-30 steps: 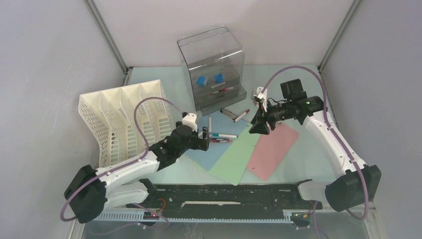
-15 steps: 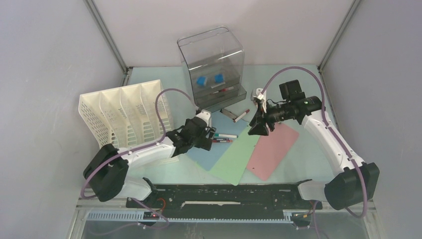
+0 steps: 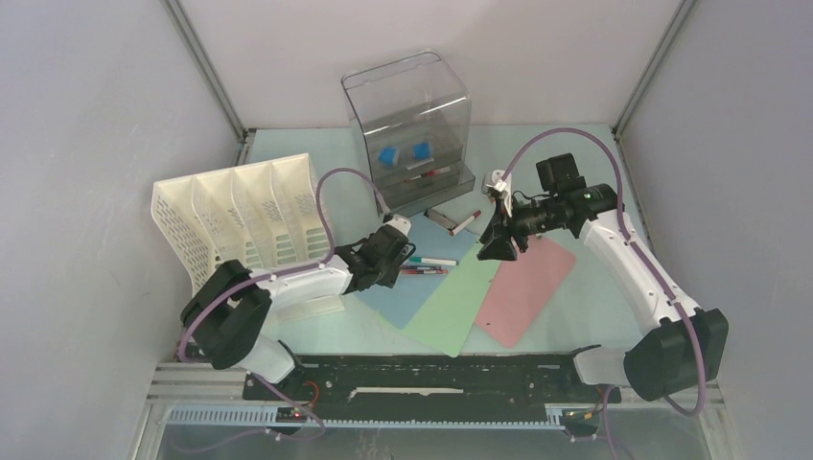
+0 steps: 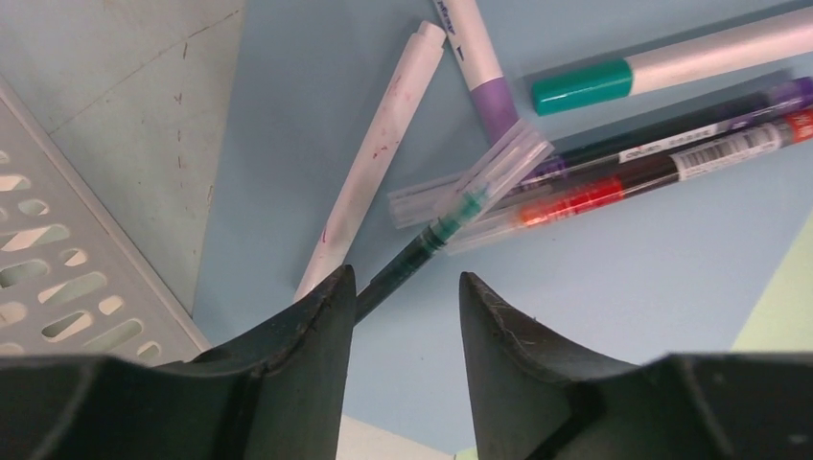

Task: Organize the desk
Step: Pick up the stationery from the center of the board.

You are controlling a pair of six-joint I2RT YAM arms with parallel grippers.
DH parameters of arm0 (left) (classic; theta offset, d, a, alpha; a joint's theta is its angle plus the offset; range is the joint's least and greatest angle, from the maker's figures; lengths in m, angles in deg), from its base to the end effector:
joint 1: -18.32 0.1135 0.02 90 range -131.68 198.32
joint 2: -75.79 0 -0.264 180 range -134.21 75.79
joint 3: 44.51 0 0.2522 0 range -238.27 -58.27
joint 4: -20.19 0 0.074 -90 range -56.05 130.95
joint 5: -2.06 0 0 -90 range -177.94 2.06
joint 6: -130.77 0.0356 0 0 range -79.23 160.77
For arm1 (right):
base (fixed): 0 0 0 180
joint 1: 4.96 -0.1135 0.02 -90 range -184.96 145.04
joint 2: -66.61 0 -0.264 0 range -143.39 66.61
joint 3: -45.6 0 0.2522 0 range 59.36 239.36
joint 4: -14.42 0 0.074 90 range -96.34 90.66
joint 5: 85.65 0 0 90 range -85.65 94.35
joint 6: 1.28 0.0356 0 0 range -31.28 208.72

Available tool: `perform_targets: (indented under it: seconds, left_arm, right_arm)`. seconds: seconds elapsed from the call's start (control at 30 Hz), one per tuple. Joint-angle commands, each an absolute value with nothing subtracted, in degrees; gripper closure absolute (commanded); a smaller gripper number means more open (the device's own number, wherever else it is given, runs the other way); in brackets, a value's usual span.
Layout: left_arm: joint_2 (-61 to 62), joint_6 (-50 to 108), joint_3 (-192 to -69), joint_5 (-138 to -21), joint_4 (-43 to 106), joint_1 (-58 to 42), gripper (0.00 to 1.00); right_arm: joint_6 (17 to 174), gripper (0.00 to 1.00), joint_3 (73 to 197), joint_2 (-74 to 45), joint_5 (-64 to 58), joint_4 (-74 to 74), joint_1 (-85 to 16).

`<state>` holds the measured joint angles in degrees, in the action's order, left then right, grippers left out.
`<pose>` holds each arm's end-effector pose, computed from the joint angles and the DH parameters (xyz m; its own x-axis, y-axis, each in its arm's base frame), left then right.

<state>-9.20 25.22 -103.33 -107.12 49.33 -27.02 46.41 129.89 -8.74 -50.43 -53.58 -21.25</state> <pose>0.2083 -0.1942 0.1768 -0.7017 0.3498 -0.6207 0.3657 0.9245 0.1077 0.2327 0.0983 0.3270 -0.2285 -0.4712 -0.8519 -0.9720 0.1603 0.1721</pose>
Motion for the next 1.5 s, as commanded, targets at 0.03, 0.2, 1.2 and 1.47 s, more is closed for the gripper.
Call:
perform_targets:
  seconds: [0.03,0.2,1.2,1.47]
  left_arm:
    - [-11.71,26.53,-106.19,-110.82,50.55,-26.77,0.51]
    - [-13.50,26.62,-106.57,-111.24,50.75,-26.76,0.55]
    - [-12.64,27.41,-106.62,-105.04,50.30,-27.47,1.00]
    - [-6.70,26.98,-105.73,-103.71,50.06,-27.47,1.00]
  right_arm:
    - [45.12,0.47,129.73,-8.73,-51.15,-53.66,-21.57]
    - [45.03,0.47,129.72,-8.79,-51.36,-53.74,-21.65]
    - [44.86,0.48,129.70,-9.24,-51.56,-54.00,-22.19]
    - [44.99,0.48,129.69,-9.76,-52.41,-54.09,-22.82]
